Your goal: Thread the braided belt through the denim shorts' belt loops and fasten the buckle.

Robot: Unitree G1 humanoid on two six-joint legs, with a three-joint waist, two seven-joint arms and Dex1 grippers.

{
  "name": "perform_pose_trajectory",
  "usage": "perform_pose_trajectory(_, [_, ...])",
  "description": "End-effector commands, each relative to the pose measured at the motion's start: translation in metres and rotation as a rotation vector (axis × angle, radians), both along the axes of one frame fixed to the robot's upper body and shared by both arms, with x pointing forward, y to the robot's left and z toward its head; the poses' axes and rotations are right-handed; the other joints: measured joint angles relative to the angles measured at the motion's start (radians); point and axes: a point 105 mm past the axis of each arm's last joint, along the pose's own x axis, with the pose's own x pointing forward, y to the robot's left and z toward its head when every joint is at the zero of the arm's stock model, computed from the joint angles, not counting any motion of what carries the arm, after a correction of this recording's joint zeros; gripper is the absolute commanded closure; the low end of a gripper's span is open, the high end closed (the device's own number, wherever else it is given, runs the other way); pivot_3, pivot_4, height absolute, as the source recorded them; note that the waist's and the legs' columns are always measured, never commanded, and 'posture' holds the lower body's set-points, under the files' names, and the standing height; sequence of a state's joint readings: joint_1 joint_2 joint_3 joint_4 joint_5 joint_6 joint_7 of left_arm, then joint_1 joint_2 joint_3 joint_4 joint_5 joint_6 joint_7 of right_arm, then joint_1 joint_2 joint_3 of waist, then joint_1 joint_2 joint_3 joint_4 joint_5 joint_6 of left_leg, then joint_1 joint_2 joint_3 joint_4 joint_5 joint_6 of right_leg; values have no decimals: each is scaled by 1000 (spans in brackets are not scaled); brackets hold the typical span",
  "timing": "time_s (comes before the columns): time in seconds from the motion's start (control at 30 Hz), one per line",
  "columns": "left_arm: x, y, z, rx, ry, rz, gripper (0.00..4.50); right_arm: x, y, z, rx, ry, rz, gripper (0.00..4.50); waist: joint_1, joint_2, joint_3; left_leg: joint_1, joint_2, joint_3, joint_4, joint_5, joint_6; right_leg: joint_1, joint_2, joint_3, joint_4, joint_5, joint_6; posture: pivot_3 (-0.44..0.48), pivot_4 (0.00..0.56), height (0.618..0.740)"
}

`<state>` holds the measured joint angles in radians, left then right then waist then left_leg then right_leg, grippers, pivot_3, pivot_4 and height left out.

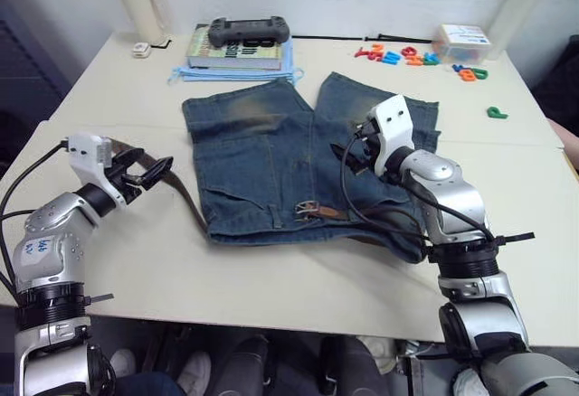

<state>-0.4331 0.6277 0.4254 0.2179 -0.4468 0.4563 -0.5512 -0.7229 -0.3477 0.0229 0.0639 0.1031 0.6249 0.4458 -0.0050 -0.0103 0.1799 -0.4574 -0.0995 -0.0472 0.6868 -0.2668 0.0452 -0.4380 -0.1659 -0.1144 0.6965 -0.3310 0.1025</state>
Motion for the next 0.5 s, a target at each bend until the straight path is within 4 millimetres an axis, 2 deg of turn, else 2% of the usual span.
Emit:
perform_pose_trajectory(0.03, [-1, 19, 7, -64, -25, 95, 455, -7, -2, 15, -6, -58, 10, 16, -16, 0, 0, 2, -12, -15, -6, 7, 2, 8, -11, -8, -1, -5, 6, 0, 150, 667])
perform_pose_trajectory(0.1, [-2, 26, 4, -114, -9, 127, 455, -8, -4, 15, 4, -55, 0, 16, -29, -1, 0, 2, -35, -41, -20, 20, 6, 14, -25, -12, 4, -13, 17, 0, 150, 667])
perform_pose_trajectory(0.13, [-2, 32, 2, -160, -2, 159, 455, -10, -4, 15, 8, -55, 0, 16, -26, -1, 0, 0, -40, -46, -20, 25, 3, 6, -16, 4, 8, -14, 19, 0, 150, 667])
perform_pose_trajectory(0.27, [-2, 50, -5, -284, 33, 244, 455, -18, -5, 13, 4, -47, 12, 16, -20, -1, 0, 1, -41, -54, -20, 24, 0, 10, -4, 39, 0, -14, 22, 0, 150, 667])
perform_pose_trajectory(0.37, [-2, 60, -13, -343, 85, 286, 455, -31, -3, 12, -1, -46, 46, 16, -18, -1, -1, 1, -41, -56, -20, 23, -2, 9, -1, 55, 0, -14, 22, 0, 150, 667])
perform_pose_trajectory(0.5, [4, 69, -17, -392, 128, 327, 455, -57, 3, 13, 13, -56, 127, 16, -17, -1, -1, 1, -41, -56, -20, 23, -3, 8, 0, 63, -1, -14, 22, 0, 150, 667])
